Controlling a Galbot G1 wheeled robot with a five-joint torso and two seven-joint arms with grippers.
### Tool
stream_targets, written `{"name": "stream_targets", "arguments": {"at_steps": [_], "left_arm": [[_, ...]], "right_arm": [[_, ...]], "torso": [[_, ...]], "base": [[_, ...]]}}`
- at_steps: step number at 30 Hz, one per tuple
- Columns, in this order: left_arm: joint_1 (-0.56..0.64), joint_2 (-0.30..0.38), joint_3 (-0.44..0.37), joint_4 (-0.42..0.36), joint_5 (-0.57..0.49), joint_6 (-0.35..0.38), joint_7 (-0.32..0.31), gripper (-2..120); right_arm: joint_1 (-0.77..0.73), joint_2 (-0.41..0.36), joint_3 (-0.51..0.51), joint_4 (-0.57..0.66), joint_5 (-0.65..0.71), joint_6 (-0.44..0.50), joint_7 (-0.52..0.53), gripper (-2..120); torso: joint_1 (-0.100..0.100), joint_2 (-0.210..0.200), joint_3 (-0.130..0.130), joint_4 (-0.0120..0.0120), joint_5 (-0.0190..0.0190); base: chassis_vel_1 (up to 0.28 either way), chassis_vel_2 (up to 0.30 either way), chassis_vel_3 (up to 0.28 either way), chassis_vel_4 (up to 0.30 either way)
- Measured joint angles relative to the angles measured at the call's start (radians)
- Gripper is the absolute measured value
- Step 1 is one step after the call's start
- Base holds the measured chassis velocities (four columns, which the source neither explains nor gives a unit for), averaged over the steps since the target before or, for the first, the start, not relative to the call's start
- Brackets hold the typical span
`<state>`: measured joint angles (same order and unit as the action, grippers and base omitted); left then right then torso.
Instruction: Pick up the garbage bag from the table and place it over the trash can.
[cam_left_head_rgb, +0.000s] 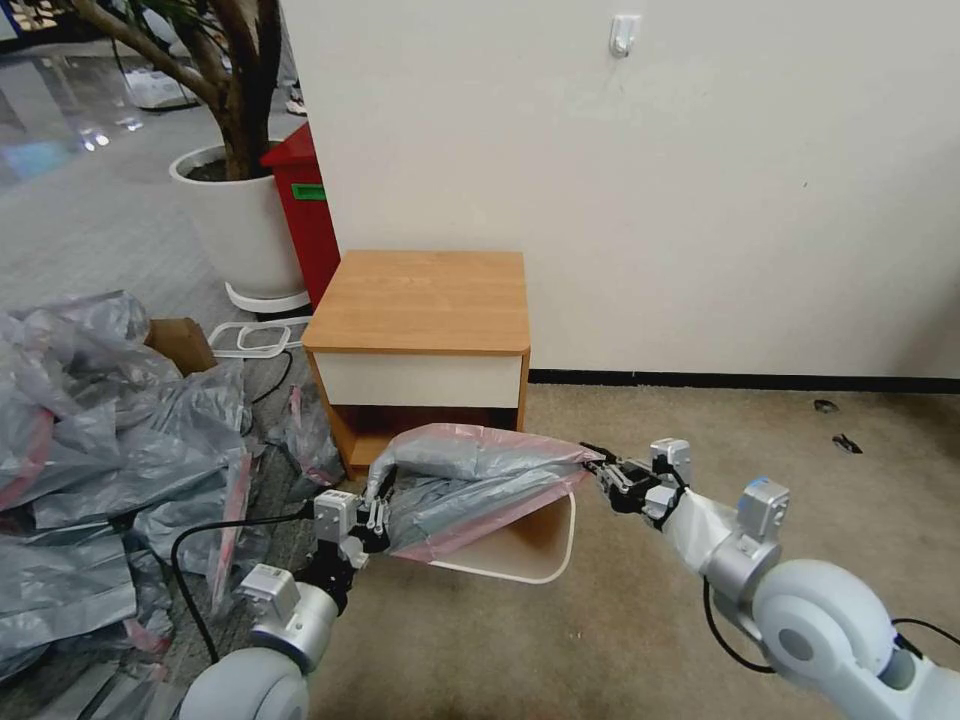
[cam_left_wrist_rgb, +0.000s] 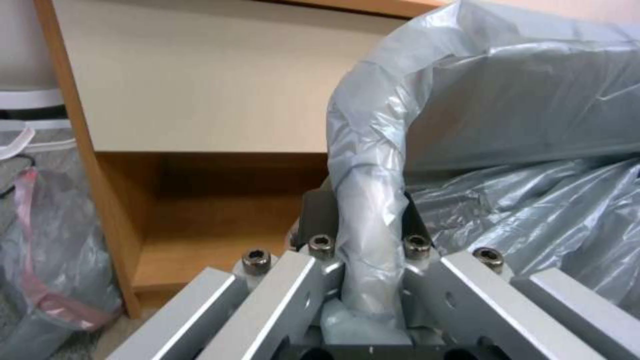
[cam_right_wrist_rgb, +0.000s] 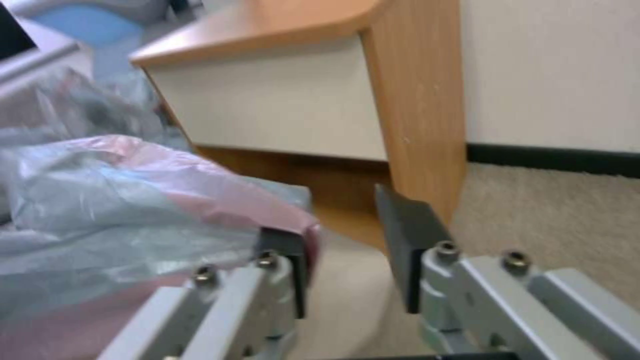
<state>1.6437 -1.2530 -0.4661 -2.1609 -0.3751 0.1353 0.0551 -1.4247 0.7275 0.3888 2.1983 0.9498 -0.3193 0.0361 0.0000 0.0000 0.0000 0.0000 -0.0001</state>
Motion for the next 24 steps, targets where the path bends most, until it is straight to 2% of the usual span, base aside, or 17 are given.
{"name": "stream_targets", "arguments": {"at_steps": [2, 3, 5, 8, 10, 12, 13, 16, 19, 21, 22, 24], "left_arm": [[-0.002, -0.003, -0.002, 0.004, -0.003, 0.000, -0.001, 3], [-0.002, -0.003, -0.002, 0.004, -0.003, 0.000, -0.001, 3], [-0.004, -0.009, -0.006, 0.007, -0.005, 0.001, -0.002, 3], [-0.005, -0.013, -0.009, 0.012, -0.005, 0.001, -0.005, 3], [-0.005, -0.013, -0.009, 0.013, -0.005, 0.001, -0.006, 3], [-0.007, -0.015, -0.010, 0.018, -0.006, 0.002, -0.014, 3], [-0.007, -0.015, -0.010, 0.018, -0.006, 0.002, -0.014, 3], [-0.012, -0.022, -0.013, 0.025, -0.015, 0.006, -0.025, 3], [-0.019, -0.026, -0.020, 0.028, -0.027, 0.008, -0.029, 3], [-0.025, -0.034, -0.025, 0.032, -0.044, 0.013, -0.038, 3], [-0.025, -0.034, -0.025, 0.032, -0.044, 0.013, -0.038, 3], [-0.026, -0.044, -0.025, 0.034, -0.049, 0.013, -0.044, 3]], "right_arm": [[-0.011, -0.028, 0.029, 0.010, 0.021, -0.049, 0.014, 39], [-0.011, -0.028, 0.029, 0.010, 0.021, -0.049, 0.014, 39], [-0.023, -0.047, 0.056, 0.020, 0.063, -0.096, 0.038, 48], [-0.031, -0.052, 0.075, 0.026, 0.108, -0.114, 0.048, 59], [-0.033, -0.052, 0.077, 0.027, 0.115, -0.117, 0.048, 61], [-0.042, -0.050, 0.090, 0.034, 0.141, -0.123, 0.050, 72], [-0.042, -0.050, 0.090, 0.034, 0.141, -0.123, 0.050, 72], [-0.069, -0.022, 0.121, 0.058, 0.215, -0.126, 0.048, 91], [-0.099, 0.003, 0.136, 0.071, 0.237, -0.128, 0.047, 97], [-0.137, 0.062, 0.152, 0.115, 0.267, -0.101, 0.063, 100], [-0.137, 0.062, 0.152, 0.115, 0.267, -0.101, 0.063, 100], [-0.177, 0.135, 0.140, 0.199, 0.294, -0.071, 0.106, 100]], "torso": [[0.000, 0.000, 0.000, 0.0000, 0.0000], [0.000, 0.000, 0.000, 0.0000, 0.0000], [0.000, 0.000, 0.000, 0.0000, 0.0001], [0.000, 0.000, 0.000, 0.0000, 0.0001], [0.000, 0.000, 0.000, 0.0000, 0.0002], [0.000, 0.000, 0.000, 0.0000, 0.0001], [0.000, 0.000, 0.000, 0.0000, 0.0001], [0.000, 0.000, 0.000, 0.0000, 0.0001], [0.000, 0.000, 0.000, 0.0000, 0.0001], [0.000, 0.000, 0.000, 0.0000, 0.0002], [0.000, 0.000, 0.000, 0.0000, 0.0002], [0.000, 0.000, 0.000, 0.0001, -0.0002]], "base": [[0.000, 0.000, 0.000, 0.000], [0.000, 0.000, 0.000, 0.000], [0.000, 0.000, 0.000, 0.000], [0.000, 0.000, 0.000, 0.000], [0.000, 0.000, 0.000, 0.000], [0.000, 0.000, 0.000, 0.000], [0.000, 0.000, 0.000, 0.000], [0.000, 0.000, 0.000, 0.000], [0.000, 0.000, 0.000, 0.000], [0.000, 0.000, 0.000, 0.000], [0.000, 0.000, 0.000, 0.000], [0.000, 0.000, 0.000, 0.000]]}}
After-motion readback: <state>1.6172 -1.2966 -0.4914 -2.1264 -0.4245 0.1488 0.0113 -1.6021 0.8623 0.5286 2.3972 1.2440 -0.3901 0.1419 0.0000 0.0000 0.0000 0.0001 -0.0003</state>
